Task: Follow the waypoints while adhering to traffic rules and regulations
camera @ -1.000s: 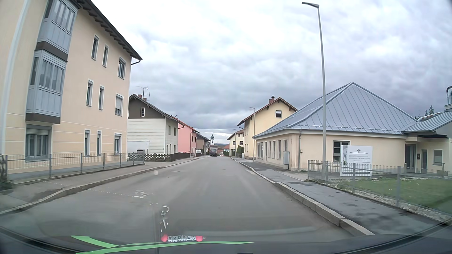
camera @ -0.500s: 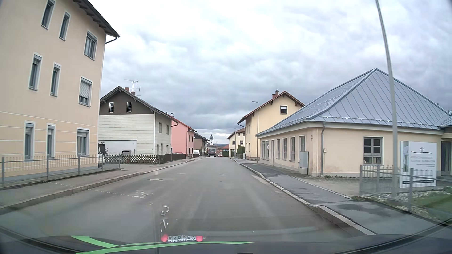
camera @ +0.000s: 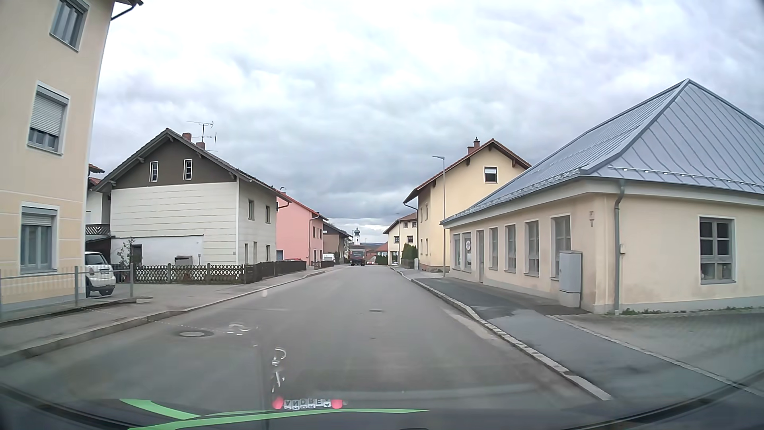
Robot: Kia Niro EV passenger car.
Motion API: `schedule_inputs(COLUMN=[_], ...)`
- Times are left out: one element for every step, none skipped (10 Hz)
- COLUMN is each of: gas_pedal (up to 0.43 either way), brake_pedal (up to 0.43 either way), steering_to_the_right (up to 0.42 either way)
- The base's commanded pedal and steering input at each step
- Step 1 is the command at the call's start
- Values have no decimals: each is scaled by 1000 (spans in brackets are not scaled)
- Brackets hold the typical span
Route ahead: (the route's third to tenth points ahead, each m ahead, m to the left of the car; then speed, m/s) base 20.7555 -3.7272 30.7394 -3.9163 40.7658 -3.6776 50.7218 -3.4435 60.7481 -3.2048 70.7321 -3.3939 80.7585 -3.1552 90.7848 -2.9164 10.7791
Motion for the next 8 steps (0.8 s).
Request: schedule_inputs(gas_pedal=[67,67,67,67,67,67,67,67], brake_pedal=[0,0,0,0,0,0,0,0], steering_to_the_right=[0,1,0,0,-1,-2,-4,-4])
